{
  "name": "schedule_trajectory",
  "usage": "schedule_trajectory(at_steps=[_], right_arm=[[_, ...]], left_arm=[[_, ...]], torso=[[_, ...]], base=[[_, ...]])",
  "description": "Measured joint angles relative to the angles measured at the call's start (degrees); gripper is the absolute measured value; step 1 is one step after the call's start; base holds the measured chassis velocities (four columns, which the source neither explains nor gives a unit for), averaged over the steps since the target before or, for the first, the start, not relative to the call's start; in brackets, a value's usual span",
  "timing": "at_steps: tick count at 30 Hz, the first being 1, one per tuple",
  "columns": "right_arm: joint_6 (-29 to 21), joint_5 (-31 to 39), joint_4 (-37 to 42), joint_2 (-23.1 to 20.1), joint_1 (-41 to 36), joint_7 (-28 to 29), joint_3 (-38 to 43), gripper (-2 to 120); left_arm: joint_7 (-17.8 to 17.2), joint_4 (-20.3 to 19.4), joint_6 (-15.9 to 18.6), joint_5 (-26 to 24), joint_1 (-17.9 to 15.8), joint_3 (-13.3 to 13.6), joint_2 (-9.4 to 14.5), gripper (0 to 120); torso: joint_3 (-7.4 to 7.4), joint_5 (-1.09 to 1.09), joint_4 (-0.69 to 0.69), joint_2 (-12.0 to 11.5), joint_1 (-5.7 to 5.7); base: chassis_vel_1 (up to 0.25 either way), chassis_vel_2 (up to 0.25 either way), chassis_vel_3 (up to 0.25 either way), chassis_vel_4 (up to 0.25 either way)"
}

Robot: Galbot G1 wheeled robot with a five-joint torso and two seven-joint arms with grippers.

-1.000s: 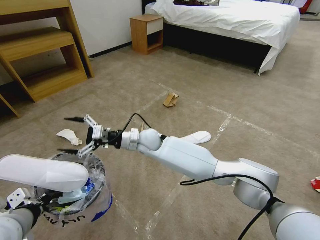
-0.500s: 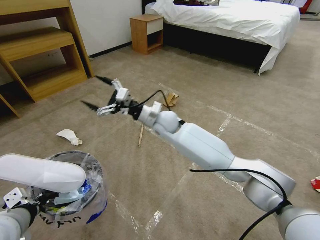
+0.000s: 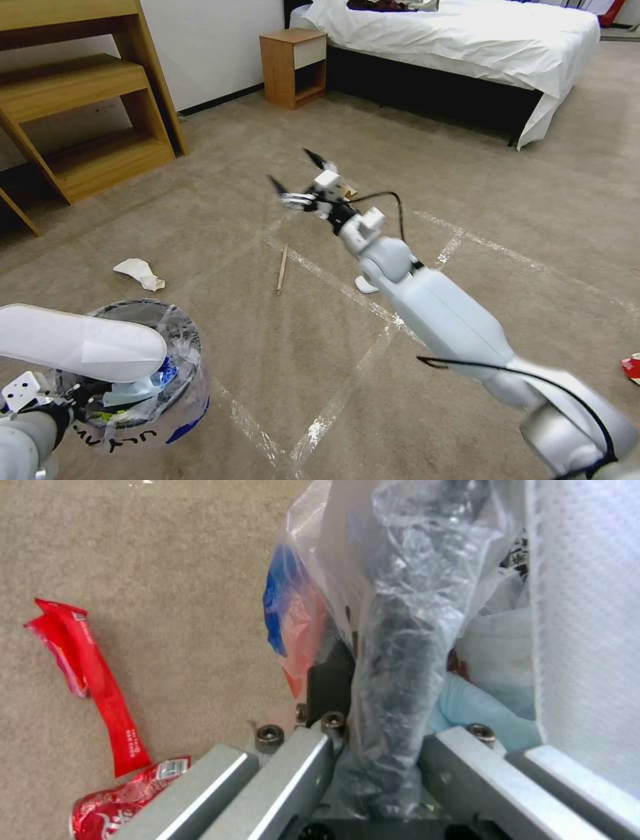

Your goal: Pick up the trash bin and place the garbage on the floor into it.

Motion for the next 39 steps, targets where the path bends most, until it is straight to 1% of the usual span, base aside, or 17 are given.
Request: schedule_trajectory(at_steps=[1,4,5,7,8,10,12,13,17,20,21,25,26,30,32,34,39], right_arm=[[0.0,0.0,0.0,0.0,0.0,0.0,0.0,100],[0.4,-2.9,2.7,-1.0,-7.9,2.8,6.0,100],[0.4,-2.9,2.7,-1.0,-7.9,2.8,6.0,100],[2.0,-4.5,4.5,-1.6,-14.3,3.8,9.3,100],[2.0,-4.5,4.5,-1.6,-14.3,3.8,9.3,100],[3.2,-5.8,5.8,-1.6,-18.8,3.9,11.9,100],[4.7,-8.1,6.5,-1.0,-22.0,4.0,14.2,100],[4.7,-8.1,6.5,-1.0,-22.0,4.0,14.2,100],[5.6,-9.4,8.1,0.1,-25.9,4.7,17.7,100],[6.7,-10.8,8.6,1.5,-29.8,5.0,21.1,100],[6.7,-10.8,8.6,1.5,-29.8,5.0,21.1,100],[8.7,-12.4,8.9,2.5,-34.7,5.3,23.8,100],[8.7,-12.4,8.9,2.5,-34.7,5.3,23.8,100],[12.5,-13.1,9.6,4.1,-38.8,5.5,26.2,100],[13.3,-13.2,9.8,4.5,-39.4,5.5,26.5,100],[15.8,-13.9,10.1,5.6,-41.0,5.5,27.9,100],[18.2,-15.5,10.8,7.4,-42.8,5.9,29.6,100]], left_arm=[[0.0,0.0,0.0,0.0,0.0,0.0,0.0,0],[0.0,0.0,0.0,0.0,0.0,0.1,-0.4,0],[0.0,0.0,0.0,0.0,0.0,0.1,-0.4,0],[0.0,0.0,0.0,0.0,0.0,0.1,-0.6,0],[0.0,0.0,0.0,0.0,0.0,0.1,-0.6,0],[0.0,-0.2,0.0,0.0,0.2,-0.1,-0.9,0],[0.0,-0.6,0.0,0.0,0.7,-0.4,-1.3,0],[0.0,-0.6,0.0,0.0,0.7,-0.4,-1.3,0],[0.0,-0.9,0.0,0.0,0.7,-0.5,-1.3,0],[0.0,-1.0,0.0,-0.2,0.7,-0.7,-1.2,0],[0.0,-1.0,0.0,-0.2,0.7,-0.7,-1.2,0],[0.0,-1.0,0.0,-0.3,0.8,-0.7,-1.4,0],[0.0,-1.0,0.0,-0.3,0.8,-0.7,-1.4,0],[0.0,-1.5,0.1,-0.2,1.1,-0.7,-2.3,0],[0.0,-1.6,0.1,-0.2,1.2,-0.7,-2.4,0],[0.0,-2.1,0.1,-0.2,1.5,-0.9,-3.0,0],[-0.2,-2.7,0.2,-0.3,2.0,-1.1,-3.6,0]], torso=[[0.00,0.00,0.00,0.0,0.00],[0.00,-0.01,0.00,0.0,0.00],[0.00,-0.01,0.00,0.0,0.00],[0.00,0.00,0.00,0.0,0.00],[0.00,0.00,0.00,0.0,0.00],[-0.01,-0.01,-0.03,0.0,0.00],[0.00,0.01,0.01,0.0,0.00],[0.00,0.01,0.01,0.0,0.00],[-0.01,-0.01,0.02,0.0,0.00],[-0.01,-0.01,0.00,0.0,0.00],[-0.01,-0.01,0.00,0.0,0.00],[0.00,-0.01,0.00,0.0,0.00],[0.00,-0.01,0.00,0.0,0.00],[0.00,-0.01,0.00,0.0,0.00],[0.00,-0.01,0.01,0.0,0.00],[0.00,-0.01,0.00,0.0,0.00],[0.00,-0.01,0.01,0.0,-0.01]], base=[[0.000,0.000,0.000,0.000],[0.000,0.000,0.000,0.000],[0.000,0.000,0.000,0.000],[0.000,0.000,0.000,0.000],[0.000,0.000,0.000,0.000],[0.000,0.000,0.000,0.000],[0.000,0.000,0.000,0.000],[0.000,0.000,0.000,0.000],[0.000,0.000,0.000,0.000],[0.000,0.000,0.000,0.000],[0.000,0.000,0.000,0.000],[0.000,0.000,0.000,0.000],[0.000,0.000,0.000,0.000],[0.000,0.000,0.000,0.000],[0.000,0.000,0.000,0.000],[0.000,0.000,0.000,0.000],[0.000,0.000,0.000,0.000]])
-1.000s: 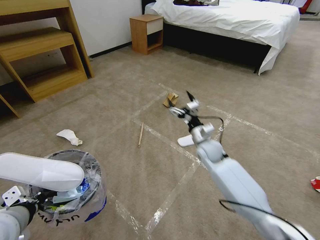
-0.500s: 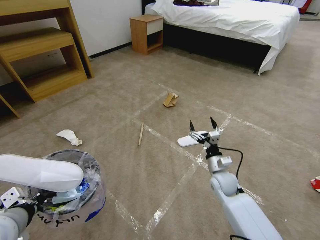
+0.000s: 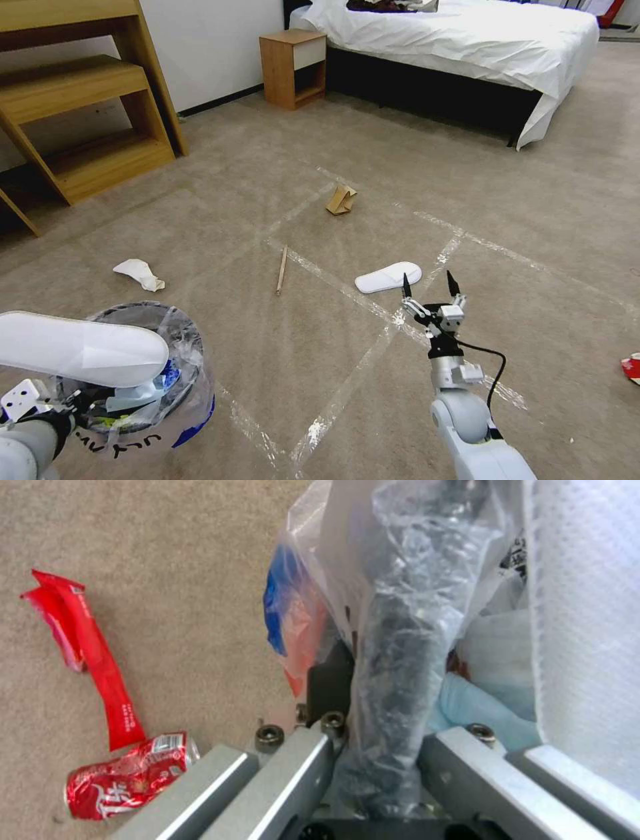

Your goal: Pick up the trash bin and place the garbage on the floor into it.

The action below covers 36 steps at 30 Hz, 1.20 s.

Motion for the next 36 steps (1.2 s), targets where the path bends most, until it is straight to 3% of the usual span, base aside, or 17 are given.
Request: schedule_trajectory(at_steps=[19,36], right_arm=[[8.7,-6.1,-2.0,4.4,-5.2,2.4,3.0,100],[9.7,-9.1,-2.4,4.9,-5.2,3.1,2.8,100]], left_arm=[[-0.7,-1.1,0.1,-0.5,0.9,-0.2,-1.8,0],[-0.7,-1.1,0.0,-0.5,0.9,-0.5,-1.6,0]], torso=[[0.00,-0.01,0.00,0.0,0.00],[0.00,0.00,0.00,0.0,0.00]], base=[[0.000,0.000,0.000,0.000],[0.000,0.000,0.000,0.000]])
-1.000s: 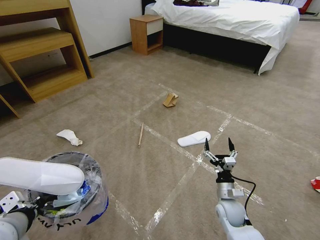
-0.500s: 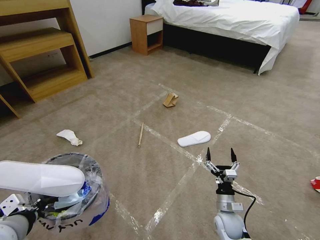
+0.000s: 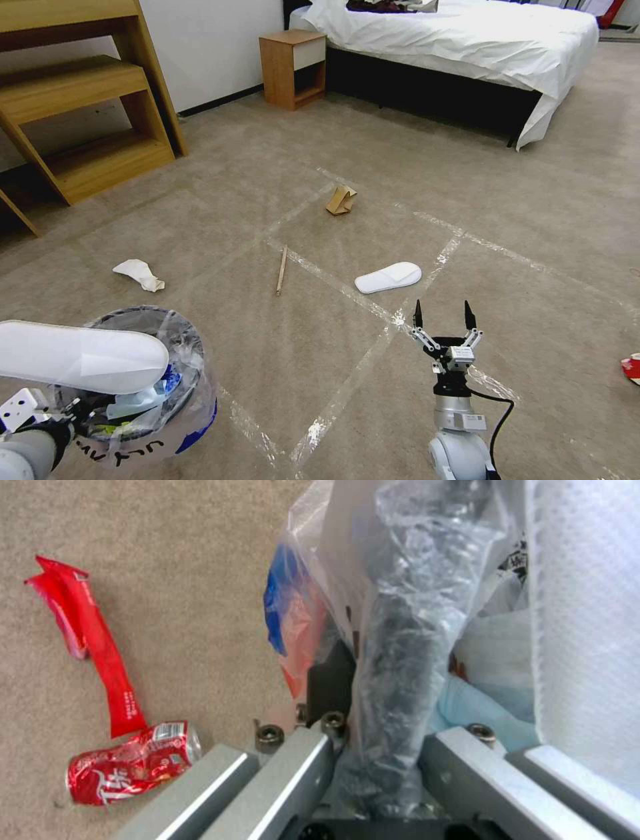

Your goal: Pick up the trash bin and place the garbage on the floor into it.

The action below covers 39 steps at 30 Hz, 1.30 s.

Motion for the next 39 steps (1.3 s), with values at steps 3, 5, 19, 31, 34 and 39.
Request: schedule_trajectory(at_steps=[3,5,19,31,34,39], right_arm=[[0.0,-0.3,0.0,0.1,0.1,0.1,0.0,100],[0.0,-0.4,-0.1,0.1,0.2,0.1,0.0,100],[0.3,-0.7,-0.5,-0.1,0.2,0.2,0.1,100],[0.4,-1.0,-0.5,-0.1,0.2,0.2,-0.1,100],[0.4,-1.1,-0.4,-0.1,0.2,0.2,-0.2,100],[0.4,-1.2,-0.4,0.0,0.2,0.3,-0.4,100]], left_arm=[[-0.1,0.0,0.0,0.0,-0.1,-0.1,0.0,0],[-0.2,0.0,-0.2,-0.1,-0.1,-0.3,0.0,0],[-0.5,-0.3,-0.3,-0.4,0.1,-1.0,0.2,0],[-0.5,-0.9,-0.3,-0.4,0.4,-1.2,0.2,0],[-0.6,-1.0,-0.4,-0.4,0.4,-1.2,0.2,0],[-0.6,-1.1,-0.4,-0.4,0.4,-1.2,0.1,0]], torso=[[0.00,0.00,0.00,0.0,0.00],[0.00,0.00,0.00,0.0,0.00],[0.01,0.00,0.00,0.0,0.00],[0.01,0.00,-0.01,0.0,0.00],[0.01,0.00,0.00,0.0,0.01],[0.00,0.00,0.00,0.0,0.00]], base=[[-0.007,0.018,0.015,-0.014],[-0.037,0.054,0.059,-0.058],[-0.115,0.115,0.105,-0.119],[-0.134,0.128,0.127,-0.134],[-0.134,0.140,0.145,-0.142],[-0.107,0.127,0.131,-0.122]])
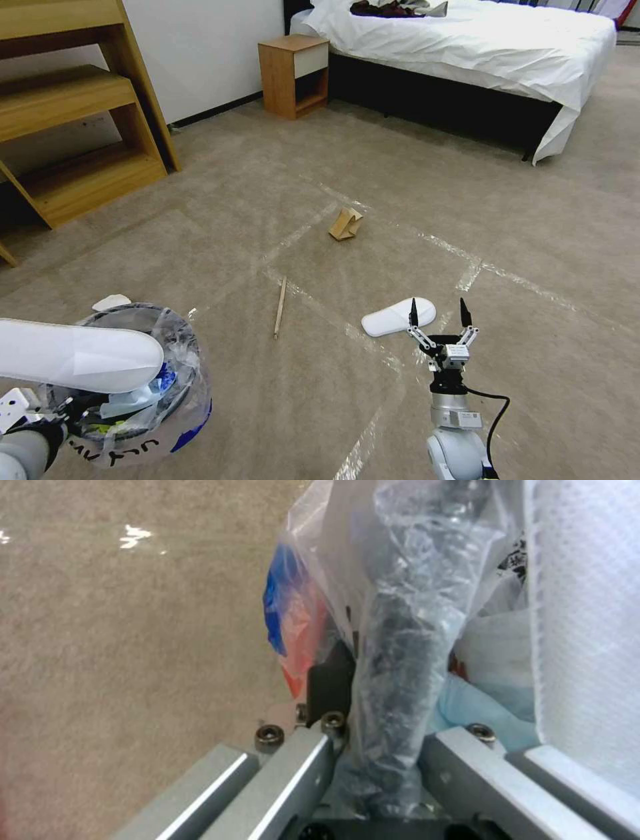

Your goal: Pick up the trash bin and place the garbage on the floor into it.

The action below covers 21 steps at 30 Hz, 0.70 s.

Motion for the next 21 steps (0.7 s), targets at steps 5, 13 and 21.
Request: schedule_trajectory(at_steps=[5,13,21], right_arm=[[0.0,-0.1,0.1,0.0,0.3,0.2,0.0,100],[0.0,-0.1,0.1,0.0,0.5,0.1,-0.2,100],[0.0,-0.5,-0.5,0.0,1.0,0.1,-0.3,100]], left_arm=[[0.0,0.0,0.0,0.0,0.0,0.0,0.0,0],[0.0,0.0,0.0,0.0,-0.1,0.0,0.1,0],[-0.1,0.2,0.0,0.0,0.0,-0.1,0.3,0]], torso=[[-0.01,0.00,0.00,0.0,0.00],[0.00,0.00,-0.01,0.0,0.00],[0.00,0.00,0.01,0.0,0.00]], base=[[-0.132,0.127,0.119,-0.118],[-0.161,0.148,0.147,-0.149],[-0.163,0.184,0.170,-0.170]])
